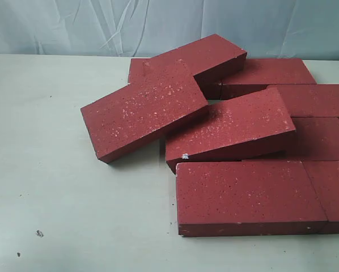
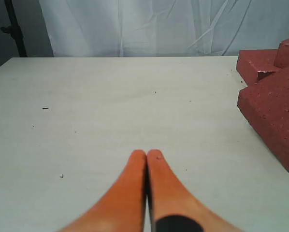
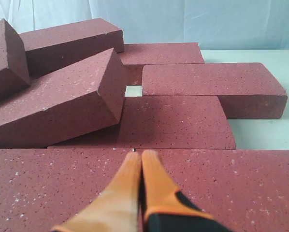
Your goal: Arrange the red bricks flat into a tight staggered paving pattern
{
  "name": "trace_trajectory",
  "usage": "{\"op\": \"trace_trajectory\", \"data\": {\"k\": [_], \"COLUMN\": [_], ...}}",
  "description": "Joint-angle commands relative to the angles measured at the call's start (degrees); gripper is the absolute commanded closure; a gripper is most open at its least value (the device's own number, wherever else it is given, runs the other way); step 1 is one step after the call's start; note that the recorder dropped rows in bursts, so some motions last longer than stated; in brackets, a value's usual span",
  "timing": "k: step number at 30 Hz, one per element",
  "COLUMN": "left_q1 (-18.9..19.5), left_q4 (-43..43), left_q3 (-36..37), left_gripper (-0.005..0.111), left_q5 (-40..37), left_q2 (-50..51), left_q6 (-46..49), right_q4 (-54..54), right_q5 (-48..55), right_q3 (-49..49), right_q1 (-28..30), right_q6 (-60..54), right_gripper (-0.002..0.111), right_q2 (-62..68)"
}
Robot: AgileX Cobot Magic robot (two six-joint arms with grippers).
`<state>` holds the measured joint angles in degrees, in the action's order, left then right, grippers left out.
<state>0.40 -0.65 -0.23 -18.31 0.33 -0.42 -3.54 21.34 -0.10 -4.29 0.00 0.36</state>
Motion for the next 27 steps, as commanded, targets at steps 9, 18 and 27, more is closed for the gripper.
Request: {"op": "trace_trajectory", "data": {"k": [9,18,27], "left_q1": [0.06,0.06,0.06], "left_q4": [-0.44,-0.44,-0.44], "left_q3": [0.23,0.23,0.23], "left_gripper": [0.107,0.107,0.107], "left_q5": [0.56,0.56,0.56], "left_q2": [-0.33,-0.33,-0.33], "left_q6": [0.03,0.03,0.03], "right_q4": [0.02,0.02,0.02], "right_q5": [-0.49,-8.43,-28.45], "right_q3": [0.10,0.10,0.10], "right_q1": [0.29,0.29,0.29], "right_q6": [0.00,0.00,0.00], "right_gripper": [0.109,0.109,0.109], "right_q2": [-0.36,-0.36,-0.36]}}
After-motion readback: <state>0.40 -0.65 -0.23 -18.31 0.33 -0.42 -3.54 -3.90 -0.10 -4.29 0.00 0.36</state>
